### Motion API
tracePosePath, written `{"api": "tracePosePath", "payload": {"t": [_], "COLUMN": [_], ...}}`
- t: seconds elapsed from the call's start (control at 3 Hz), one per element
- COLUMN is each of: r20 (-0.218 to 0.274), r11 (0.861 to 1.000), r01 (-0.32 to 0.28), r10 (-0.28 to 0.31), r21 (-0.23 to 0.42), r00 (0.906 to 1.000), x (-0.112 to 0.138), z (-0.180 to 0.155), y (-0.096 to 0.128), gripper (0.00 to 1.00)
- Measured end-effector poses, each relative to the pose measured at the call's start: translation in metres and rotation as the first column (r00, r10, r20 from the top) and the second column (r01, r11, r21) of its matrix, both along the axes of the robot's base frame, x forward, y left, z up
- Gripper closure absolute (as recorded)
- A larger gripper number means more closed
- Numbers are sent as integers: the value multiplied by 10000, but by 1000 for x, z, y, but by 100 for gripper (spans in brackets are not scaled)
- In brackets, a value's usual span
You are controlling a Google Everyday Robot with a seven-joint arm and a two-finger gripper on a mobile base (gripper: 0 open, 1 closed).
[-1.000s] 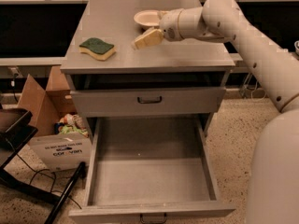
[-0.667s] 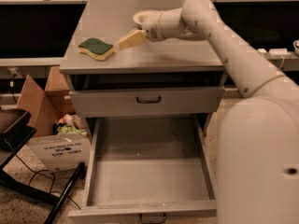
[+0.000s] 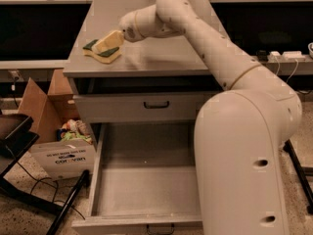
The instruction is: Place sponge into middle drawer
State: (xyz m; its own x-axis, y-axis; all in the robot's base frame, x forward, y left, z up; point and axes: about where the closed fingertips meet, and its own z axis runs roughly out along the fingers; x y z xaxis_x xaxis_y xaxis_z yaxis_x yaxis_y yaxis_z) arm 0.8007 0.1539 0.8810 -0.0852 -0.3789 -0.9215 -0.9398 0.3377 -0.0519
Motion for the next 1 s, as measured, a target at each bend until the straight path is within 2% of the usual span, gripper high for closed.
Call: {"api": "tracePosePath", "payload": {"t": [0.33, 0.67, 1.0], "r20": [-170, -539, -608], "r11": [9906, 9696, 9671], "r01": [628, 1034, 1077], "r10": [-654, -1181, -1248], "r21": [-1212, -2218, -2304], "r00": [9977, 9915, 9903], "x": [-5, -8, -7], "z": [-20, -50, -50], "y": [20, 26, 25], "gripper": [19, 42, 66]}}
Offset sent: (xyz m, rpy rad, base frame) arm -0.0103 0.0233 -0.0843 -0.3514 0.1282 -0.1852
